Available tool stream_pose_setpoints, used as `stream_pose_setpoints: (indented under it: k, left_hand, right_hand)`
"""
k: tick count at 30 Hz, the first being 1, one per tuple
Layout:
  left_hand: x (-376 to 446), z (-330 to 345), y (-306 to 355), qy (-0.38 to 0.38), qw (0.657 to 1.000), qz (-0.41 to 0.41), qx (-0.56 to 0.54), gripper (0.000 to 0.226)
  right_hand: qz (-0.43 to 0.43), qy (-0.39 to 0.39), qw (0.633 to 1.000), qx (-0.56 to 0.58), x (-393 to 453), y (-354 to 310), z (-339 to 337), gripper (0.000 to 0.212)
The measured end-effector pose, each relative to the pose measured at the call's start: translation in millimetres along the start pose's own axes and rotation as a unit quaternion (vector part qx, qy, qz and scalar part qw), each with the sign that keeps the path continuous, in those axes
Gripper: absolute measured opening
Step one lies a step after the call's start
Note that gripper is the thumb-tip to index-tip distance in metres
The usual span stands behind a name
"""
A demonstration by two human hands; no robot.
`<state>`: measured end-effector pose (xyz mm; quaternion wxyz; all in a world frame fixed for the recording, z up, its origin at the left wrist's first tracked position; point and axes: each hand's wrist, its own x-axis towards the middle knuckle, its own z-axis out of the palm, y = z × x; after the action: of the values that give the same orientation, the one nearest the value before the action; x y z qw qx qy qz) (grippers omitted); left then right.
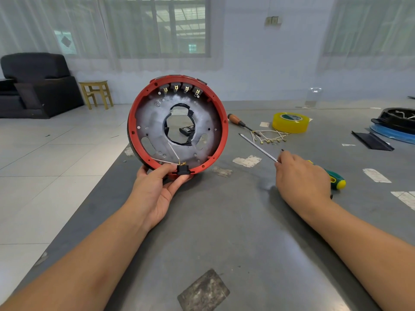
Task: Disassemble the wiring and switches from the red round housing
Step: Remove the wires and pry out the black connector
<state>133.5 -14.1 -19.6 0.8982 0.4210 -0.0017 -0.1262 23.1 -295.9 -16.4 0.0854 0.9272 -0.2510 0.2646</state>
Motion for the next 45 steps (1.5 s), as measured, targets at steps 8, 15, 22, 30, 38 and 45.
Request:
stream_pose_setpoints:
  k: [8, 15, 22, 30, 38, 45]
  left_hand:
    - [-1, 0, -1, -0.008, 1.000, 0.000, -0.007, 0.060]
    - [-5, 2, 1, -0.021, 1.000, -0.012, -0.018, 0.063]
    - [-8, 3, 3, -0.051, 0.998, -0.043, -0.010, 0.063]
    - [-8, 3, 2, -0.074, 0.997, -0.025, -0.009, 0.083]
    - [-11, 5, 3, -0.070, 0.997, -0.024, 0.005, 0.082]
    - [-9, 3, 4, -0.056, 0.998, -0.038, -0.016, 0.066]
  right_hand:
    - [-0.012, -0.056, 0.995, -0.084, 12, -4, 10, 0.011]
    - [-0.032, -0.029, 0.996, -0.080, 6, -5, 5, 0.024]
    - [-0.190, 0.112, 0.965, 0.144, -30, -73, -16, 0.031]
    - [-0.190, 0.170, 0.925, 0.282, -24, -135, -17, 0.023]
    - [-0.194, 0.172, 0.920, 0.295, -18, -134, -11, 0.013]
    - [-0.182, 0.158, 0.902, 0.359, -15, -122, -11, 0.010]
